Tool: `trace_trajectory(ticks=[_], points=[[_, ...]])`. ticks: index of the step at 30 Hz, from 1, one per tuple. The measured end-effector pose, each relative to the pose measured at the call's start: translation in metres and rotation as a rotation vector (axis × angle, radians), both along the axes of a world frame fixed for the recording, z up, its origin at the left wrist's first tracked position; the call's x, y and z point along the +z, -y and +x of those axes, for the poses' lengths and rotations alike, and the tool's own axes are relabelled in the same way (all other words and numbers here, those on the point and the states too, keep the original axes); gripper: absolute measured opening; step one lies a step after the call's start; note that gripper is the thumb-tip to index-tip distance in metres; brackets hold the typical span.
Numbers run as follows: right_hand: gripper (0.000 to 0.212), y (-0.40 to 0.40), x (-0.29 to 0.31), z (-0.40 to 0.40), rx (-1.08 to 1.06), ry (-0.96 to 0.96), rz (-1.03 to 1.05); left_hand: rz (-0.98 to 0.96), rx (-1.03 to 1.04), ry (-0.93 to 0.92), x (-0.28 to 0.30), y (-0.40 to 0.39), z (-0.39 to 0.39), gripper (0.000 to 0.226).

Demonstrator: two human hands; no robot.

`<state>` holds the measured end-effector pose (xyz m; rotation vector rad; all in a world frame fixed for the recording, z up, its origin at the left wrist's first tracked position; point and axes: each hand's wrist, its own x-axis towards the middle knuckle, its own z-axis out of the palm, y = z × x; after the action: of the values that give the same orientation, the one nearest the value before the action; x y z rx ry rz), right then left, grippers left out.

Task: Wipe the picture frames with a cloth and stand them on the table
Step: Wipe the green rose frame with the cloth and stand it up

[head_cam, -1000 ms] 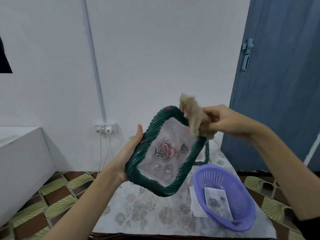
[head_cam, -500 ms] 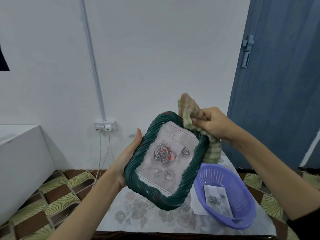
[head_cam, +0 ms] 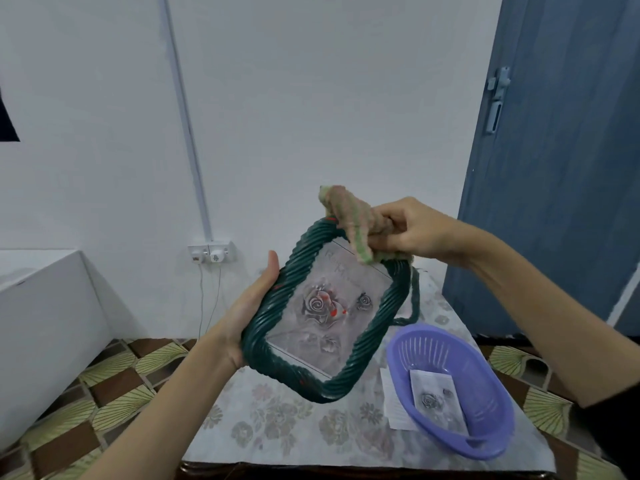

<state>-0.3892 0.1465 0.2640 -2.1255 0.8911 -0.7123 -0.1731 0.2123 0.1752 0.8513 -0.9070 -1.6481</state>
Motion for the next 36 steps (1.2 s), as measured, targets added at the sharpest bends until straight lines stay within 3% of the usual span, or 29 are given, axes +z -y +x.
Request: trace_trajectory(ticks=[2, 4, 6, 8, 11, 15, 18, 20, 22, 25, 28, 31, 33, 36], points=[[0.024, 0.001, -0.004, 0.011, -0.114, 0.048, -0.101, 0.008, -0.056, -0.018, 0.000, -0.001, 0.002, 0.089], [0.028, -0.002, -0.003, 0.017, -0.153, 0.180, -0.014, 0.003, -0.100, -0.063, 0.000, -0.002, 0.002, 0.097], [0.019, -0.005, 0.001, 0.014, -0.043, 0.209, 0.116, -0.005, -0.091, -0.064, -0.002, -0.001, 0.002, 0.090], [0.025, -0.008, 0.004, 0.009, 0.074, 0.176, 0.181, -0.005, -0.050, 0.006, -0.001, 0.000, 0.004, 0.081], [0.031, -0.005, -0.001, 0.012, -0.046, 0.204, 0.177, 0.018, -0.057, 0.057, -0.002, 0.001, 0.006, 0.082], [0.023, 0.006, -0.002, 0.012, -0.085, 0.493, 0.559, -0.022, -0.051, 0.064, -0.001, -0.003, -0.001, 0.069], [0.020, 0.015, 0.003, -0.010, -0.042, 0.727, 0.606, -0.036, -0.044, 0.018, 0.002, -0.004, -0.003, 0.067], [0.030, 0.016, 0.007, -0.028, 0.018, 0.613, 0.489, -0.046, -0.030, -0.011, 0.003, -0.004, 0.000, 0.067], [0.043, 0.011, 0.010, -0.042, 0.070, 0.315, 0.384, -0.045, -0.014, -0.016, 0.003, -0.002, 0.002, 0.066], [0.019, -0.003, 0.007, -0.035, 0.113, -0.026, 0.199, -0.053, -0.007, 0.037, 0.004, -0.002, -0.002, 0.062], [0.011, -0.009, -0.002, -0.012, -0.123, -0.064, -0.104, -0.042, 0.001, 0.059, 0.005, -0.002, -0.006, 0.064], [0.028, -0.005, -0.014, 0.004, -0.285, 0.050, -0.172, -0.028, 0.008, 0.012, 0.003, -0.004, -0.006, 0.070], [0.032, -0.002, -0.018, 0.008, -0.328, 0.216, -0.040, -0.046, 0.011, -0.018, 0.002, -0.005, -0.006, 0.070], [0.016, 0.000, -0.013, 0.000, -0.278, 0.545, 0.267, -0.067, 0.016, -0.052, 0.004, -0.006, -0.005, 0.065]])
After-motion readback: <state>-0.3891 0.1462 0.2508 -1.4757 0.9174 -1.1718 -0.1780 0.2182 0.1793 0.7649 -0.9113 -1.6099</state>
